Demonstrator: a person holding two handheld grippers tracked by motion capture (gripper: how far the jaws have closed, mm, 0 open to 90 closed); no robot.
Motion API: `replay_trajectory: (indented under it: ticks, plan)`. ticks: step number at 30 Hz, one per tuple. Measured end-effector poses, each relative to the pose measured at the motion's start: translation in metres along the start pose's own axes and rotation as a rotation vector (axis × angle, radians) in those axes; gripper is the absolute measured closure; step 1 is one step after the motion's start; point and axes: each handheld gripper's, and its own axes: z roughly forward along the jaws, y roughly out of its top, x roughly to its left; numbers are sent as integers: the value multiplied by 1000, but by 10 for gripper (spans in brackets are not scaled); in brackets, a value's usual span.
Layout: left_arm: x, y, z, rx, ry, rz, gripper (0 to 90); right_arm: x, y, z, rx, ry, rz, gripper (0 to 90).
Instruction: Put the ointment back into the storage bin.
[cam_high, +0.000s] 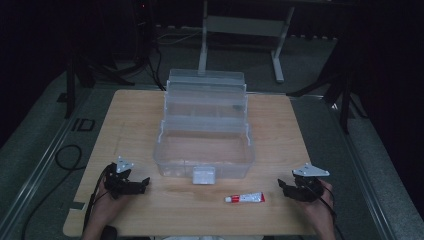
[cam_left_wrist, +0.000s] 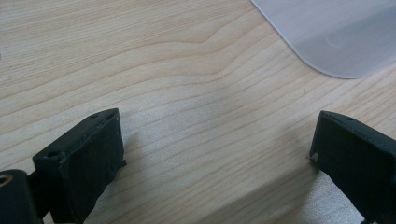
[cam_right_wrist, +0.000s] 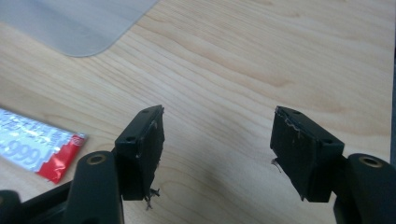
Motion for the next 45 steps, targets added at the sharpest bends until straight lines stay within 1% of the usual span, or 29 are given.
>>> replay_trajectory:
  ticks: [1,2,3,4,6,7,8,10,12,13,14,15,16,17,18,19,20,21,22,25,29,31,32,36,37,38,39,44,45]
  plan:
    - [0,0,0,0,0,0,31,0,4,-1,14,11,-31,344]
    - [0,0,0,0,0,0,31,1,6,-2,23,17,-46,344]
    - [0,0,0,0,0,0,31,1,6,-2,23,17,-46,344]
    - [0,0,0,1,0,1,31,0,10,-3,32,30,-66,344]
    - [0,0,0,1,0,1,31,0,12,-3,34,41,-72,344]
    - [0,0,0,1,0,1,31,-1,15,-5,41,52,-89,344]
    - [0,0,0,1,0,1,31,-1,15,-5,41,52,-89,344]
    - [0,0,0,1,0,1,31,-2,20,-8,51,56,-115,344]
    - [0,0,0,1,0,1,31,-3,21,-9,50,60,-124,344]
    - [0,0,0,1,0,1,31,-3,24,-11,54,66,-142,344]
    - [0,0,0,1,0,1,31,-3,24,-11,54,66,-142,344]
    - [0,0,0,2,0,1,31,-3,26,-13,57,69,-156,344]
    - [0,0,0,2,-1,1,31,-2,30,-15,69,75,-193,344]
    - [0,0,0,2,-1,1,31,-2,30,-15,69,75,-193,344]
    - [0,0,0,2,0,1,31,0,34,-17,85,88,-239,348]
    - [0,0,0,2,0,1,31,2,36,-18,93,93,-259,354]
    - [0,0,0,2,0,1,31,2,36,-18,93,93,-259,354]
    - [0,0,0,2,0,1,31,3,38,-19,101,99,-278,355]
    - [0,0,0,2,0,1,31,5,42,-20,120,109,-314,355]
    - [0,0,0,2,0,1,31,6,45,-20,133,118,-335,357]
    - [0,0,0,2,-1,1,31,10,53,-21,160,136,-378,383]
    - [0,0,0,2,0,1,31,10,55,-22,163,145,-388,388]
    - [0,0,0,2,0,1,31,12,57,-23,167,153,-405,391]
    - [0,0,0,2,-1,1,31,14,62,-24,176,158,-427,390]
    - [0,0,0,3,0,1,31,16,64,-24,180,164,-449,393]
    - [0,0,0,2,0,1,31,16,64,-24,180,164,-449,393]
    - [0,0,0,2,-1,1,31,18,67,-24,184,173,-470,400]
    - [0,0,0,3,0,2,31,23,74,-24,200,190,-515,410]
    - [0,0,0,3,0,2,31,23,74,-24,200,190,-515,410]
